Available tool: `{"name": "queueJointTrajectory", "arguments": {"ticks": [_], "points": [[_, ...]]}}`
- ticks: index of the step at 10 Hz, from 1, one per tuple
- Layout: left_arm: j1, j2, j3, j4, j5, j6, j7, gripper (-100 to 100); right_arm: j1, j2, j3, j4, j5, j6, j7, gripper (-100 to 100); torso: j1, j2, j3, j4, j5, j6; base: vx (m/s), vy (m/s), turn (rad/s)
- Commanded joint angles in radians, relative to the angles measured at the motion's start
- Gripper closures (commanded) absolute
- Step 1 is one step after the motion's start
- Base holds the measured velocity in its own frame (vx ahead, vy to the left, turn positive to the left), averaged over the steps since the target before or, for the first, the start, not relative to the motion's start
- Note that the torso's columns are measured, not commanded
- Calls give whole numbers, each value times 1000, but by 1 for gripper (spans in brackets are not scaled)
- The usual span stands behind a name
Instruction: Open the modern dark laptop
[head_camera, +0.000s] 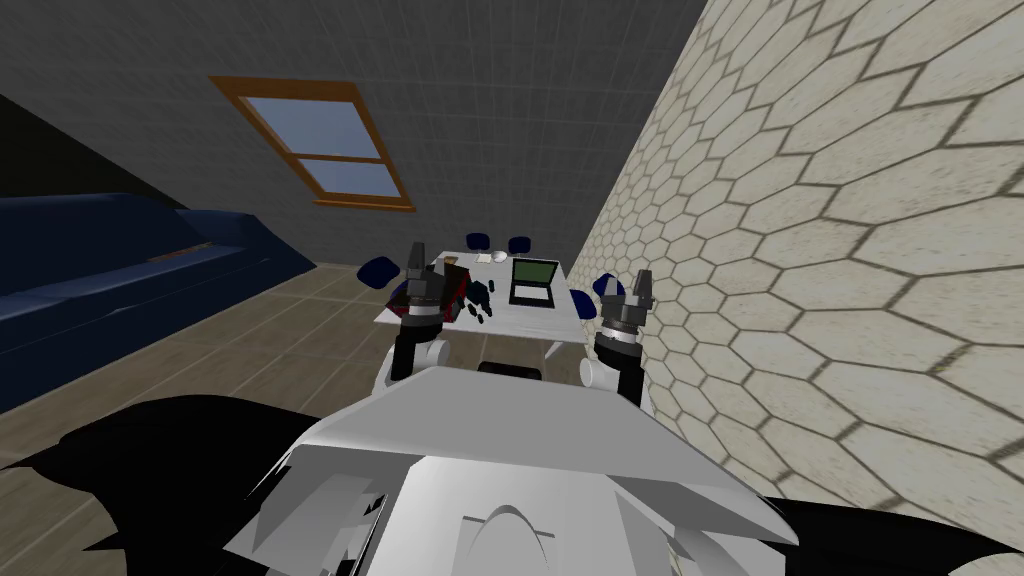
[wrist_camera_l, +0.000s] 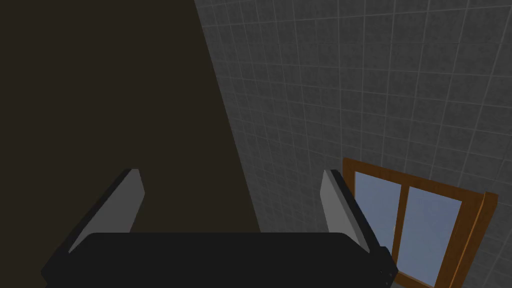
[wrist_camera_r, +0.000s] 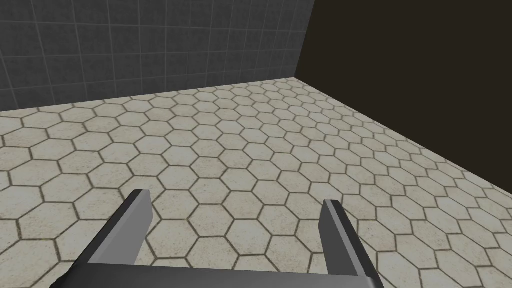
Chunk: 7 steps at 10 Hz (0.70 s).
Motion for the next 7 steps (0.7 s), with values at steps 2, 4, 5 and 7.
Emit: {"name": "queueJointTrajectory", "arguments": {"ticks": [2, 4, 5, 7], "points": [[0, 0, 0, 0, 0, 0, 0, 0, 0, 0, 0, 0, 0, 0, 0, 0, 0, 104, -209, 105, 0, 0, 0, 0, 0], [0, 0, 0, 0, 0, 0, 0, 0, 0, 0, 0, 0, 0, 0, 0, 0, 0, 248, -497, 248, 0, 0, 0, 0, 0], [0, 0, 0, 0, 0, 0, 0, 0, 0, 0, 0, 0, 0, 0, 0, 0, 0, 322, -644, 322, 0, 0, 0, 0, 0], [0, 0, 0, 0, 0, 0, 0, 0, 0, 0, 0, 0, 0, 0, 0, 0, 0, 470, -939, 470, 0, 0, 0, 0, 0]]}}
